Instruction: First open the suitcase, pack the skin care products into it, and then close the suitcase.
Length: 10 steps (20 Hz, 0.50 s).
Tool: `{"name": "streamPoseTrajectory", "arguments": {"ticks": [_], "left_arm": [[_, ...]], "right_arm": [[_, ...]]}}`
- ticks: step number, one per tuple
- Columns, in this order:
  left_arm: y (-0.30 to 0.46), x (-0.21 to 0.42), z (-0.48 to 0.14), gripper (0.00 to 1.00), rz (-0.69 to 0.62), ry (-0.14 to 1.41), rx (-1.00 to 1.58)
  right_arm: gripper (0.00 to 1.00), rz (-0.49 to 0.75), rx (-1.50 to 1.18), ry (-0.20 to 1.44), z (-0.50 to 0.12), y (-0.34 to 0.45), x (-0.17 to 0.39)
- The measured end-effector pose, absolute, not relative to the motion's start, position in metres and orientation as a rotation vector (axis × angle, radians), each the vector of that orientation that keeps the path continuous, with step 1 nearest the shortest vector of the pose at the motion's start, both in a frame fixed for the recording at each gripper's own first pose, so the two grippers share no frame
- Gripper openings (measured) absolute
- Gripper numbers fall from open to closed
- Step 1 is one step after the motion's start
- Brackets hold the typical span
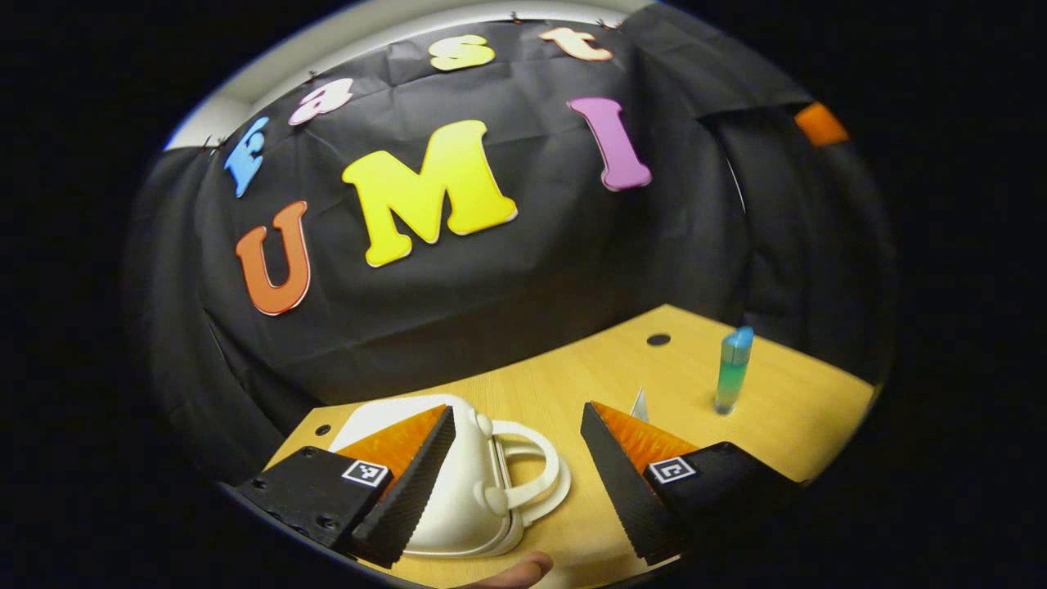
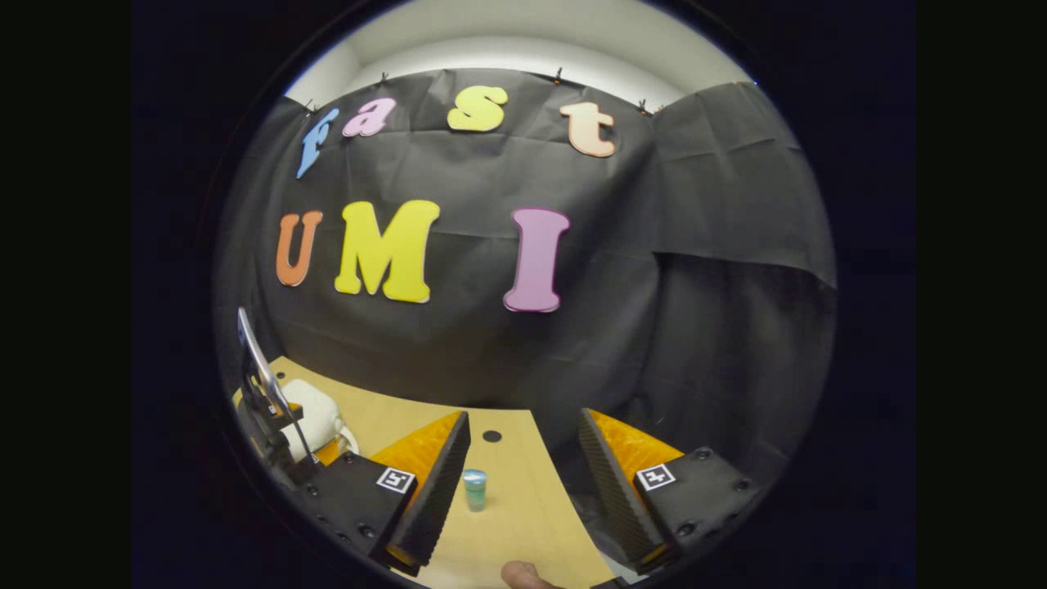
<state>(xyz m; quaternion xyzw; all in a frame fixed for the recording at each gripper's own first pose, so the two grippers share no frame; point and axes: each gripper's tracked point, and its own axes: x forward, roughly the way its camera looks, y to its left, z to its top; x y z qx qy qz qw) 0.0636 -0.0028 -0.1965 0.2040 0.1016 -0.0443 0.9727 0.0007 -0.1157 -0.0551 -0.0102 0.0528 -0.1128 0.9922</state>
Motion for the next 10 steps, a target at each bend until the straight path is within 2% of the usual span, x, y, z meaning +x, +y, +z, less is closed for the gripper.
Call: {"name": "streamPoseTrajectory", "arguments": {"ticks": [6,10], "left_arm": [[-0.006,0.070,-0.258,0.98,-0.091,0.262,0.796],[0.017,0.080,-0.277,0.97,-0.004,0.326,0.957]], "right_arm": [[0.80,-0.287,-0.003,0.131,-0.073,-0.161,-0.012],[0.80,-0.308,0.018,0.150,-0.086,-0.188,-0.018]]}}
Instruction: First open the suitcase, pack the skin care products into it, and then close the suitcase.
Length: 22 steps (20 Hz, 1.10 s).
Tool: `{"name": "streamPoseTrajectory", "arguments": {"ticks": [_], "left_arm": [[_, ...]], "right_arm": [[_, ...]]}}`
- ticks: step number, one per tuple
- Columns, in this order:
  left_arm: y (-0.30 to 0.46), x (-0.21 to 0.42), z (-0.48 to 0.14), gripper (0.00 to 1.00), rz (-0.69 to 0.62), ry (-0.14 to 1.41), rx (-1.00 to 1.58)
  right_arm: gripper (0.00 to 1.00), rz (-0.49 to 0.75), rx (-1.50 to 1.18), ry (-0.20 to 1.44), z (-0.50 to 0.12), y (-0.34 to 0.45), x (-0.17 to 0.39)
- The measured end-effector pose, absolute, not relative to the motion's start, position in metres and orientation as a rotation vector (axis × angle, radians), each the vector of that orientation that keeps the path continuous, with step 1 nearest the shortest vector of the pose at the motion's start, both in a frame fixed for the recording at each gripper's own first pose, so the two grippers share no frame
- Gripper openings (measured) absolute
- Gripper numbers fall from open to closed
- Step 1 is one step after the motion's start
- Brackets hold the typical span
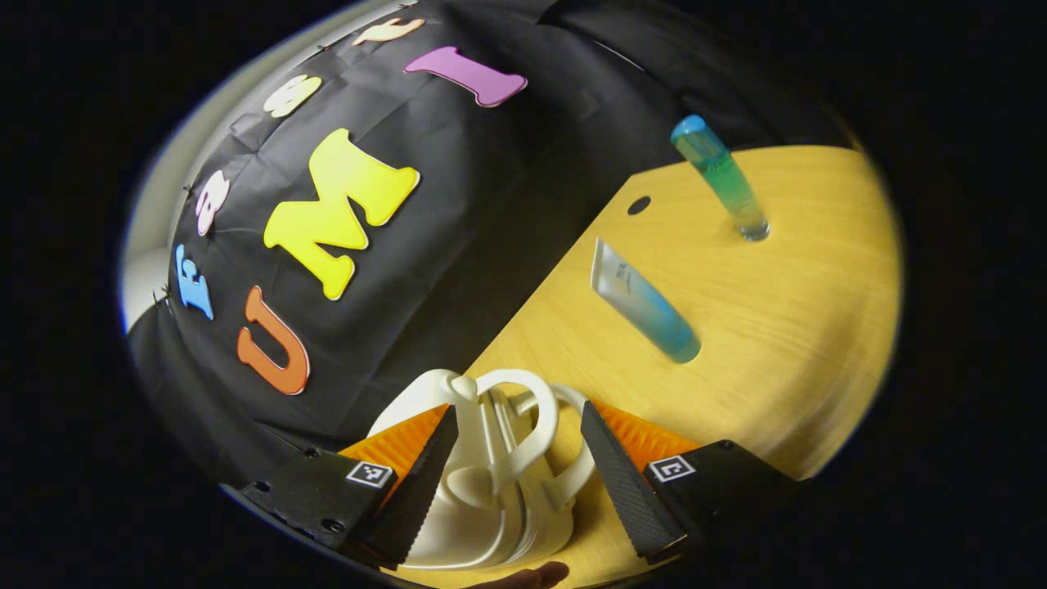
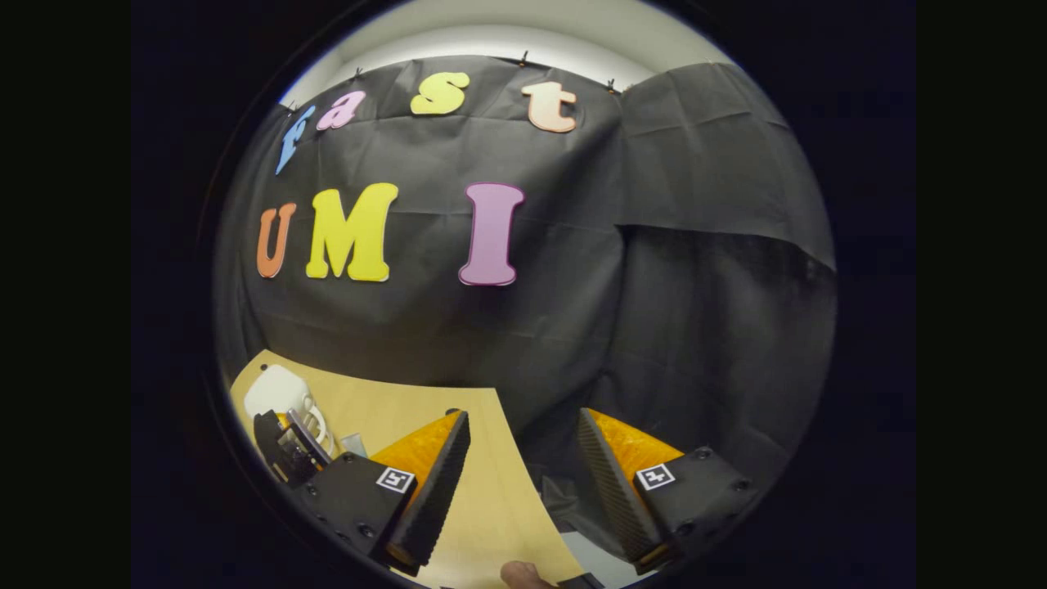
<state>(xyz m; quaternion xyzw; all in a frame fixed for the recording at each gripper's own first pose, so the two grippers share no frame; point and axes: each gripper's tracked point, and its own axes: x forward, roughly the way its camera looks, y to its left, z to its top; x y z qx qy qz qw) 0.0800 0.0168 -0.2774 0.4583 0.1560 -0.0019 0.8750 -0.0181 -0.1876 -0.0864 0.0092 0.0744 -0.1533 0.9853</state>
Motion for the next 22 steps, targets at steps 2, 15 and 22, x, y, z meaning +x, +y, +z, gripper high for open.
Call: {"name": "streamPoseTrajectory", "arguments": {"ticks": [2,15,22], "left_arm": [[0.026,0.085,-0.276,0.96,0.036,0.341,1.029],[0.027,0.098,-0.271,0.15,0.043,0.396,1.275],[0.037,0.092,-0.229,0.03,0.049,0.397,1.119]], "right_arm": [[0.78,-0.318,0.039,0.161,-0.092,-0.198,-0.019],[0.80,-0.288,0.054,0.228,-0.115,-0.184,-0.022],[0.80,-0.248,0.016,0.236,-0.108,-0.153,-0.013]]}}
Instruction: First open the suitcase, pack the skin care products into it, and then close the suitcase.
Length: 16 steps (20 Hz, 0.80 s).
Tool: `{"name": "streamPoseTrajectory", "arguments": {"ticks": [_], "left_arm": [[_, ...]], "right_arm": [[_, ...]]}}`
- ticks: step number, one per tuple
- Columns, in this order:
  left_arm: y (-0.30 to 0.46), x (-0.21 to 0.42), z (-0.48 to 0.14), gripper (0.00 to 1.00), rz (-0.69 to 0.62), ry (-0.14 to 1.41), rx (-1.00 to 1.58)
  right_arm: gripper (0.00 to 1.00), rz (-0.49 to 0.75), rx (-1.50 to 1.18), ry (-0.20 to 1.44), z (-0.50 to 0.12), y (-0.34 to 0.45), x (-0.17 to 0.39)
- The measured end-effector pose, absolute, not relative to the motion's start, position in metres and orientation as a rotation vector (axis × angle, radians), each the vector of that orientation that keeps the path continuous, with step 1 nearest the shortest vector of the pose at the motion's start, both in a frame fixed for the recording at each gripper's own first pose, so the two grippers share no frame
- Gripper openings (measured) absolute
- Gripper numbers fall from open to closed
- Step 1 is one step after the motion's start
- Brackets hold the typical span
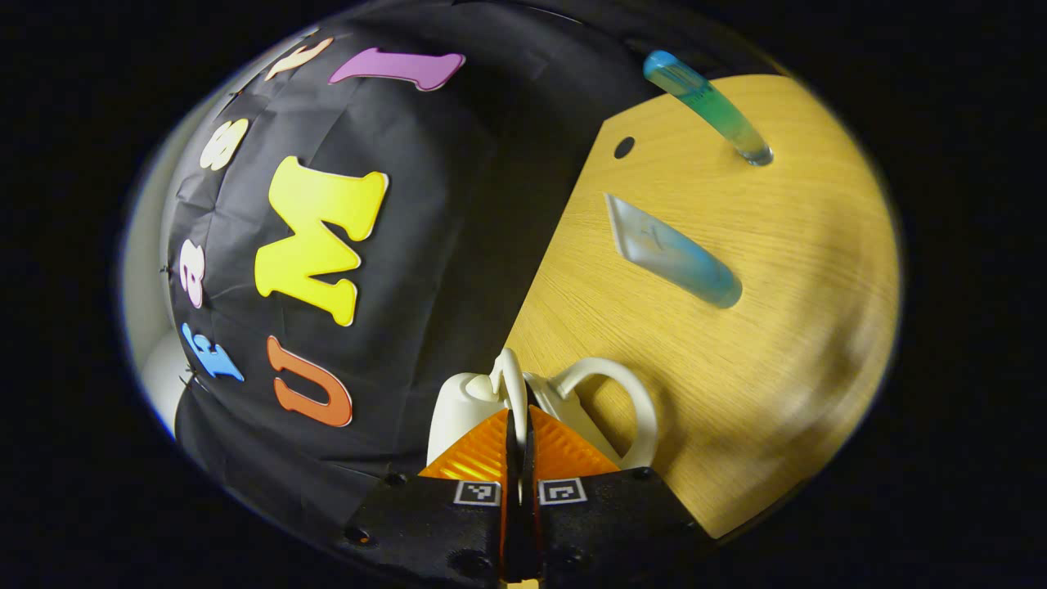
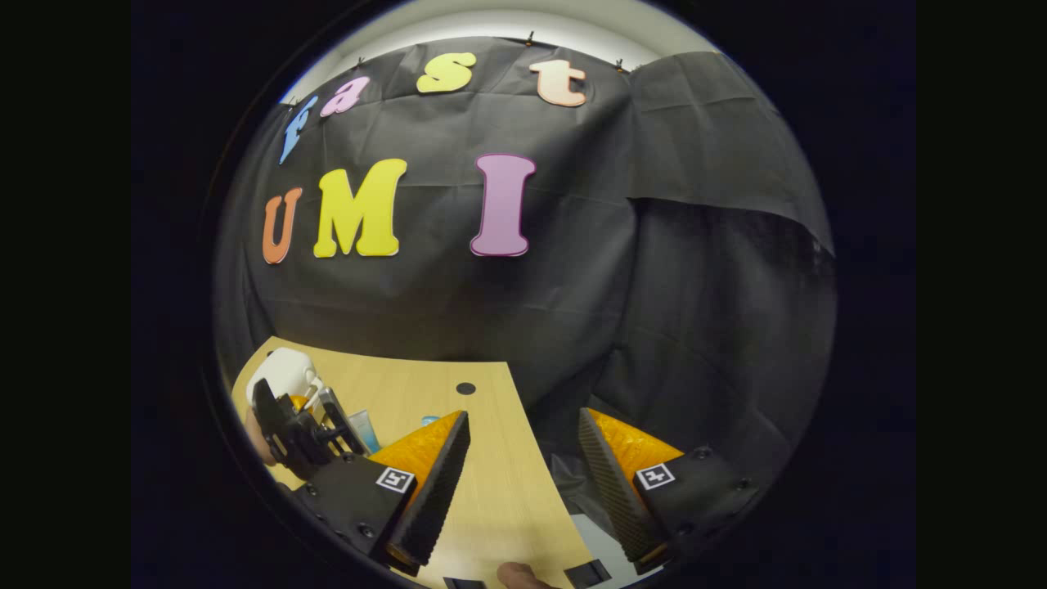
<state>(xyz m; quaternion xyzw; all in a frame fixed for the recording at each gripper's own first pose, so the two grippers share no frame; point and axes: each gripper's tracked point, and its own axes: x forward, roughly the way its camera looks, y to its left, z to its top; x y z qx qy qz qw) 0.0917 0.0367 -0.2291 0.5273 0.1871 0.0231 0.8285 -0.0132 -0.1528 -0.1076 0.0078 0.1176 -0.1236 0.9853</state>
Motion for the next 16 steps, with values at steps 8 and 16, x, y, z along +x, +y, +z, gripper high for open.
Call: {"name": "streamPoseTrajectory", "arguments": {"ticks": [8,16], "left_arm": [[0.108,0.099,-0.125,0.03,0.069,0.370,0.683],[0.242,0.091,-0.071,0.02,0.117,0.338,0.604]], "right_arm": [[0.80,-0.205,0.010,0.249,-0.099,-0.097,0.013],[0.80,-0.171,-0.002,0.262,-0.105,-0.014,0.030]]}}
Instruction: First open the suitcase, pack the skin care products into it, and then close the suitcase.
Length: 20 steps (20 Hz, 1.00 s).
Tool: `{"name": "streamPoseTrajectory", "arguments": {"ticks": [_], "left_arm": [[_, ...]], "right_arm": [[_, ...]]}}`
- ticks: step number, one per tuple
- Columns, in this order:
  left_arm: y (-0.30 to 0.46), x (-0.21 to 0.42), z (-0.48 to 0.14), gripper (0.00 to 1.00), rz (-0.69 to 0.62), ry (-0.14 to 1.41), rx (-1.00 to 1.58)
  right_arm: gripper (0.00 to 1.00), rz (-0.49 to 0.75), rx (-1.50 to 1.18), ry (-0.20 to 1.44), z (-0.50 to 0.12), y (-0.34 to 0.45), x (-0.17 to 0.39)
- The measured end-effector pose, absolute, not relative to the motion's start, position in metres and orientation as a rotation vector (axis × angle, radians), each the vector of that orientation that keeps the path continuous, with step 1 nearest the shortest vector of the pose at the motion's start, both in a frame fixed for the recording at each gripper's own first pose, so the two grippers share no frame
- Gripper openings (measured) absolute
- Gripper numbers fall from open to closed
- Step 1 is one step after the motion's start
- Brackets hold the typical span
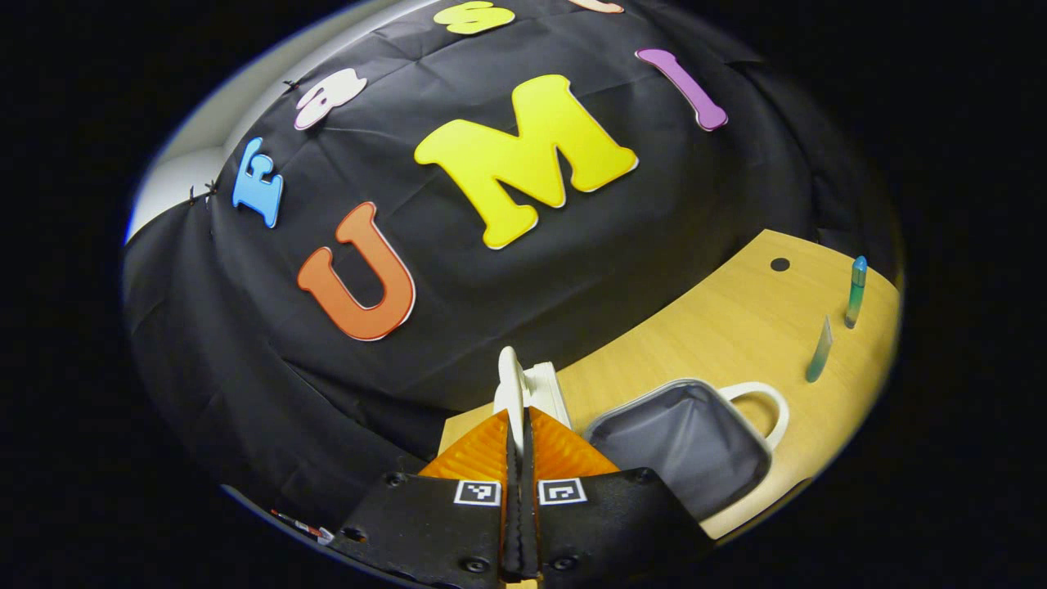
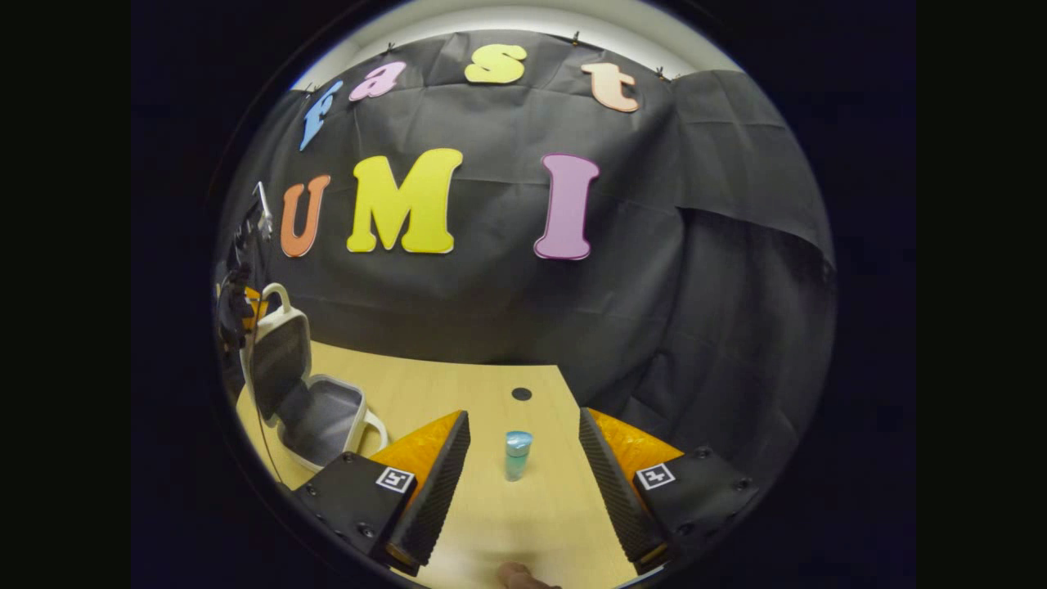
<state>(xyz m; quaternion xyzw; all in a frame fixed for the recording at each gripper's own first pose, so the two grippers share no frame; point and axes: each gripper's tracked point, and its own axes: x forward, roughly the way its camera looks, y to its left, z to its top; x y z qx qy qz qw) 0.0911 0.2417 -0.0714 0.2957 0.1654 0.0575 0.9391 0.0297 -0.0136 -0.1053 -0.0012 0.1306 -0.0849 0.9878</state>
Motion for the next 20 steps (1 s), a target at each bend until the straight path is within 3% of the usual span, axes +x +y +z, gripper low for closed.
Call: {"name": "streamPoseTrajectory", "arguments": {"ticks": [9,15,20], "left_arm": [[0.410,0.088,-0.137,0.03,0.182,0.475,0.674],[0.479,0.083,-0.243,0.03,0.164,0.668,0.457],[0.486,0.069,-0.312,0.03,0.151,0.791,0.273]], "right_arm": [[0.80,-0.194,-0.040,0.308,-0.118,0.038,0.036],[0.80,-0.244,-0.070,0.356,-0.128,0.033,0.033],[0.80,-0.272,-0.094,0.397,-0.138,0.027,0.025]]}}
